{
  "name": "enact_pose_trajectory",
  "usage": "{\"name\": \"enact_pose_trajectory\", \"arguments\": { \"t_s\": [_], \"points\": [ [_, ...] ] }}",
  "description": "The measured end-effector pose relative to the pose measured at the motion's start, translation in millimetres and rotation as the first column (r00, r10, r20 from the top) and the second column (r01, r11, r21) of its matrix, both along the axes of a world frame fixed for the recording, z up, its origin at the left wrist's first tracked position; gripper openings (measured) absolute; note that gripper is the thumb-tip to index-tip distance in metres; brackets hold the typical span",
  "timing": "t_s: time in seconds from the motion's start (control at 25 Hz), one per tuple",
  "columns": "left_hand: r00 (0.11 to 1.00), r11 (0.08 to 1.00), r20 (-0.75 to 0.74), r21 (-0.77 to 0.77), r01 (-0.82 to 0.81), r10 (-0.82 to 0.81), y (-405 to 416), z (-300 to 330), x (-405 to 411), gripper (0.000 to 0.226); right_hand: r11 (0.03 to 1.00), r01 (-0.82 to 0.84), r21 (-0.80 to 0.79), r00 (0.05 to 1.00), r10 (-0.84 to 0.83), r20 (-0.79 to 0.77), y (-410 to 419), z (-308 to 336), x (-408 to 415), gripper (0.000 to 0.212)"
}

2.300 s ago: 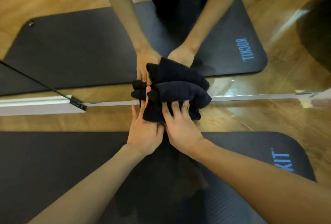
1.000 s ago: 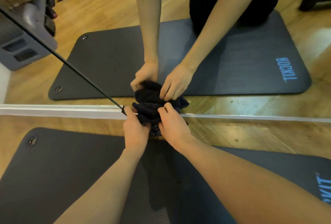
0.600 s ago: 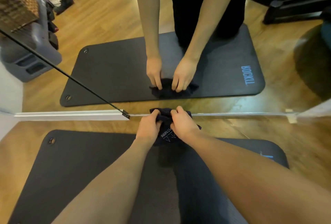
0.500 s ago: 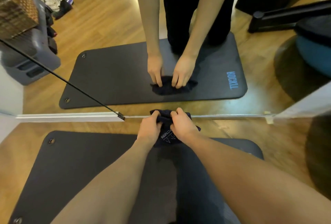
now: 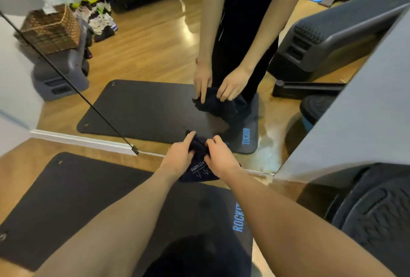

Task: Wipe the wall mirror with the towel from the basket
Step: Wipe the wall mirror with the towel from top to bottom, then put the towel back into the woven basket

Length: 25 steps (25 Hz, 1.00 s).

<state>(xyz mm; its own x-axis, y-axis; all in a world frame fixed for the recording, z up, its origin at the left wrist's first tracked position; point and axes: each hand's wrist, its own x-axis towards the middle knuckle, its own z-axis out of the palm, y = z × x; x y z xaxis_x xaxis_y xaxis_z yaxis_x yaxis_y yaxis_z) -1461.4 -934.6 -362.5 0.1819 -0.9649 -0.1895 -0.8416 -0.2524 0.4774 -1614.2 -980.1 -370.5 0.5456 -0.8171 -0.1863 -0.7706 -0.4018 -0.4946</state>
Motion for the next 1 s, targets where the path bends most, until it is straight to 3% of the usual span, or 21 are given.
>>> {"name": "enact_pose_trajectory", "arguments": {
  "t_s": [0.44, 0.6, 0.8, 1.0],
  "points": [
    [0.995, 0.996, 0.075, -0.068, -0.053, 0.058, 16.8, 47.2, 77.3, 0.045, 0.975, -0.165, -0.151, 0.986, 0.159, -0.047, -3.6, 58.2, 76.4, 0.028],
    [0.997, 0.996, 0.054, -0.074, -0.046, 0.050, 14.1, 71.4, 122.3, 0.031, 0.975, -0.134, -0.178, 0.989, 0.121, -0.083, 2.4, 87.9, 119.3, 0.028],
    [0.997, 0.986, 0.066, -0.167, -0.025, 0.036, 38.8, 178.0, 151.0, 0.029, 0.961, -0.074, -0.265, 0.997, 0.075, -0.008, 34.4, 194.8, 142.2, 0.025],
    [0.997, 0.964, 0.080, -0.264, 0.006, 0.016, 139.2, 327.6, 124.1, 0.030, 0.929, -0.052, -0.366, 0.997, 0.067, 0.027, 131.8, 339.5, 114.8, 0.028]
  ]
}}
